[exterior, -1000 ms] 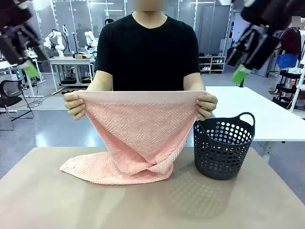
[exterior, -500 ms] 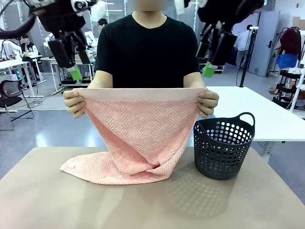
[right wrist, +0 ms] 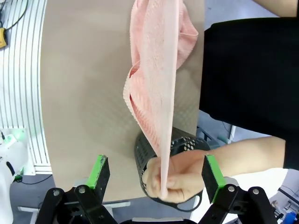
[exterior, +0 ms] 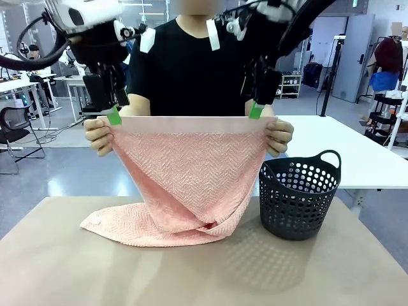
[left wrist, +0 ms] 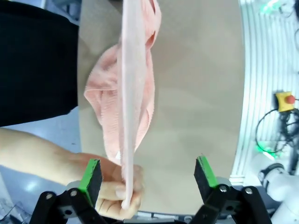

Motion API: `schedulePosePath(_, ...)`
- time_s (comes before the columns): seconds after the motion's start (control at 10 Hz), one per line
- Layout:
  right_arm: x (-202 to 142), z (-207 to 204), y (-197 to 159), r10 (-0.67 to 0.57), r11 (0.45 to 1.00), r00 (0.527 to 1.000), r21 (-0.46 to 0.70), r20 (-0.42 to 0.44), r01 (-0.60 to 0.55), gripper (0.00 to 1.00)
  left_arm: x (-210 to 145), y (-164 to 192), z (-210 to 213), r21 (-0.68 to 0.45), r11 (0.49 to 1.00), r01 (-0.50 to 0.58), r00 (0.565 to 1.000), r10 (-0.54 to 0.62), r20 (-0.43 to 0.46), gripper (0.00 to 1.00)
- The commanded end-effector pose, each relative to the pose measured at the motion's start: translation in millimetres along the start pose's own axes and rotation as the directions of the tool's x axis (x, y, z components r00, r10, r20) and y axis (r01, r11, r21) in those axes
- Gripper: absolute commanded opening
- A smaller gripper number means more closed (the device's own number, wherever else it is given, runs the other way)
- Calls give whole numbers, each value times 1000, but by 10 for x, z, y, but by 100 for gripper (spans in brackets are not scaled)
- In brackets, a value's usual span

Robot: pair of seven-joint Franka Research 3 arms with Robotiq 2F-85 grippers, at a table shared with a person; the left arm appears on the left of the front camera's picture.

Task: Fold the towel.
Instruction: Grab the top end of the 100 cm Hotel Towel extended by the human.

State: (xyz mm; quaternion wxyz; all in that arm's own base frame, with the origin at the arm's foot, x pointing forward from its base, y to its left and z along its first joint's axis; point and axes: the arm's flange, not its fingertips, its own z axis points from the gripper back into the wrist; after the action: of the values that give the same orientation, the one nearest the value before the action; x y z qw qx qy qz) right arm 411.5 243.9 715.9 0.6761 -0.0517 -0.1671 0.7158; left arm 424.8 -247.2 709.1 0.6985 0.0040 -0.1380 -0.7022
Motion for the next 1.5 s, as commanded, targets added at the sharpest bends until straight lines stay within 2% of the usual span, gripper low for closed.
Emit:
schedulePosePath(0.0, 78, -170, -85, 15, 1000, 1000, 12, -19, -15, 100, 57, -47, -252, -40, 999, -9, 1000, 9, 0, 100)
schedulePosePath(0.2, 136, -405, -142, 1, 999, 1000, 46, -4, -1, 100, 85, -21, -513, -72, 997, -4, 1000, 2, -22, 100)
schedulePosePath(0.6, 186, -751, -143, 6, 998, 999, 66, -53, -2, 100, 39, 24, -778, -79, 997, -16, 1000, 14, -28, 100)
schedulePosePath(0.7, 172, -782, -126, 1, 998, 999, 66, -52, 2, 100, 12, 4, -768, -68, 997, -28, 999, 27, -20, 59)
schedulePosePath(0.8, 154, -794, -108, -11, 998, 999, 59, -53, 14, 52, -13, -22, -746, -66, 998, -23, 1000, 23, -8, 40)
schedulePosePath(0.9, 140, -806, -102, -18, 998, 998, 57, -61, 21, 42, -37, -39, -731, -58, 998, -26, 1000, 25, -7, 0)
schedulePosePath(1.0, 141, -808, -91, -25, 998, 998, 54, -60, 29, 0, -43, -50, -721, -56, 998, -28, 1000, 28, -4, 0)
schedulePosePath(1.1, 146, -812, -87, -31, 998, 998, 52, -62, 34, 0, -47, -56, -718, -52, 998, -33, 999, 32, -3, 0)
schedulePosePath(1.2, 143, -812, -86, -36, 998, 997, 48, -66, 40, 0, -52, -64, -705, -49, 998, -39, 999, 39, 5, 14)
schedulePosePath(1.3, 137, -807, -85, -43, 998, 997, 46, -68, 46, 14, -68, -75, -694, -51, 998, -40, 999, 41, 11, 4)
schedulePosePath(1.4, 137, -803, -86, -48, 998, 997, 44, -67, 51, 4, -68, -89, -691, -49, 998, -32, 999, 33, 5, 0)
